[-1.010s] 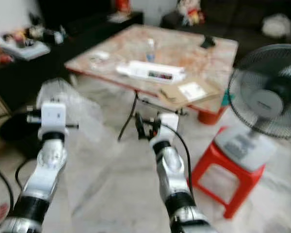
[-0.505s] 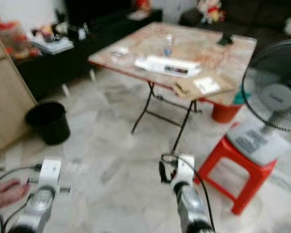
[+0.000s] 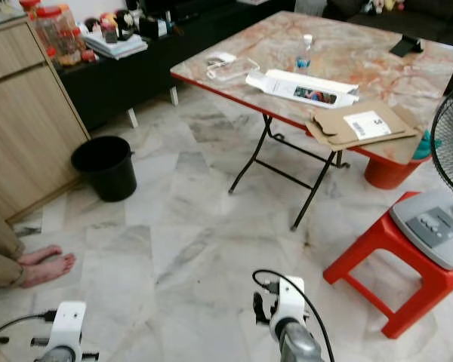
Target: Picking trash to rubbish bin
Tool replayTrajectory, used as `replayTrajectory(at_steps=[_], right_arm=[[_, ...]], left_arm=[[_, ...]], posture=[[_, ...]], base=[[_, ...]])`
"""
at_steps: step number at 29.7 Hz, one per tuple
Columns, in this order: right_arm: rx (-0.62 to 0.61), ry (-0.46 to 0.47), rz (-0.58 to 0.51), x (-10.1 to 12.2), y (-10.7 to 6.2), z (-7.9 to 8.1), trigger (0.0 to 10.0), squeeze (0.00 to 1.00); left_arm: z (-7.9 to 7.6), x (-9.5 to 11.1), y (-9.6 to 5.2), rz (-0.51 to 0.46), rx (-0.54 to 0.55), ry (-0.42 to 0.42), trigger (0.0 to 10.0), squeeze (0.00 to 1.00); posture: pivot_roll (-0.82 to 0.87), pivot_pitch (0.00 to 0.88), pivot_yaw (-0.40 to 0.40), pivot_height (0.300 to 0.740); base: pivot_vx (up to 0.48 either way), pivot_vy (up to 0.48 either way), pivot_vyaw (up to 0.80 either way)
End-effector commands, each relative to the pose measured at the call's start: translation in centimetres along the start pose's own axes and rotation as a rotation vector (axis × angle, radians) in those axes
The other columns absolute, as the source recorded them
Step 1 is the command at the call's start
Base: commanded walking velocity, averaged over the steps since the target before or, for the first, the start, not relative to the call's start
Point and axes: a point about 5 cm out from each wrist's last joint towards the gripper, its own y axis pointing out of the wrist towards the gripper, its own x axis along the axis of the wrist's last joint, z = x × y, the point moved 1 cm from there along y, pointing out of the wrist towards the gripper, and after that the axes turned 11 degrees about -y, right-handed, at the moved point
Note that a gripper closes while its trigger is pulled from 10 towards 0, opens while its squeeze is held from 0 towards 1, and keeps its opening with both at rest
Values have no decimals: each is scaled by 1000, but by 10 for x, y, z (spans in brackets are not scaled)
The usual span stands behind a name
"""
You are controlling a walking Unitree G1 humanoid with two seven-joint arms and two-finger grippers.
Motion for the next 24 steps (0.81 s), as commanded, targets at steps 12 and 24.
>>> replayTrajectory(at_steps=[12,24], right_arm=[[-35,9,126,-41,-13,-10,10000,0],[-44,12,106,-32,-10,-10,10000,0]], left_arm=[[7,-32,-9,102,46,4,10000,0],[3,-28,-7,90,43,1,10000,0]], posture=[[45,89,6,740],[41,104,0,740]], base=[[224,0,0],[308,0,346]])
